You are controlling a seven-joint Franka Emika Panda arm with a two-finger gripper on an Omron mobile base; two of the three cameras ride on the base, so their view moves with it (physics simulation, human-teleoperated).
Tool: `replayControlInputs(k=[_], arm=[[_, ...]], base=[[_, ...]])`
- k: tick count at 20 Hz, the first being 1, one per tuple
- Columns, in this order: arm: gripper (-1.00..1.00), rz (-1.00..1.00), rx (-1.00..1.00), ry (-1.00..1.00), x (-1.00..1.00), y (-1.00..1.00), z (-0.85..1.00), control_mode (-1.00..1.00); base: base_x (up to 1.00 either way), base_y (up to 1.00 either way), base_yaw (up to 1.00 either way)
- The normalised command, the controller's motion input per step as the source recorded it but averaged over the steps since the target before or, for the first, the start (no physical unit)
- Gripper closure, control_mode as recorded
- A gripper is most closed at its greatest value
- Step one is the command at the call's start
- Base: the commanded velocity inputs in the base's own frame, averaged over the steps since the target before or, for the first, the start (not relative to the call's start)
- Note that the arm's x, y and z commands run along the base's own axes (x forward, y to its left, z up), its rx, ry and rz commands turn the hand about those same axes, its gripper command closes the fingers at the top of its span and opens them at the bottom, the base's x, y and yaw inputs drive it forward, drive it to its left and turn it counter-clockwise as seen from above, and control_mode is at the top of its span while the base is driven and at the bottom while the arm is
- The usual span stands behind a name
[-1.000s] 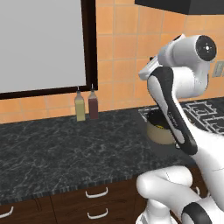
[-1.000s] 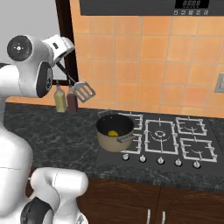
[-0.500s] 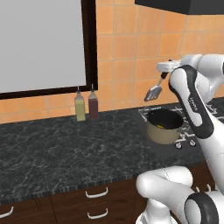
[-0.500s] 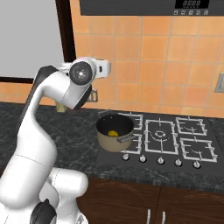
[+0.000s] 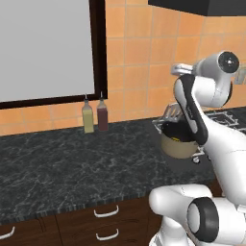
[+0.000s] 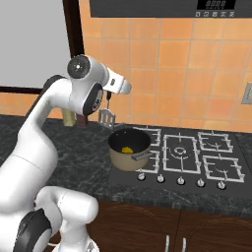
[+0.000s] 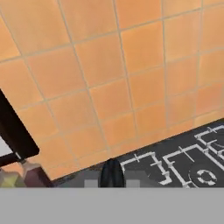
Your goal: Put the lime and lemon in the pot. Retrieve the spatula and lightly stir the vegetables in the pot.
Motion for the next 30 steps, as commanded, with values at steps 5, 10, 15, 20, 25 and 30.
replayControlInputs(k=[5,10,15,20,25,30], arm=[[1.0,-0.21,0.0,0.13,0.37,-0.31,-0.47,-1.0],[1.0,-0.18,0.0,0.04,0.22,-0.36,-0.67,-1.0],[1.0,-0.15,0.05,0.04,0.24,-0.3,-0.56,-1.0],[1.0,-0.14,0.16,0.2,0.21,-0.29,-0.41,-1.0],[1.0,-0.12,0.14,0.17,0.27,-0.31,-0.26,-1.0],[1.0,-0.05,0.05,0.04,0.06,-0.15,-0.37,-1.0]], base=[[0.0,0.0,0.0],[0.0,0.0,0.0],[0.0,0.0,0.0],[0.0,0.0,0.0],[0.0,0.0,0.0],[0.0,0.0,0.0]])
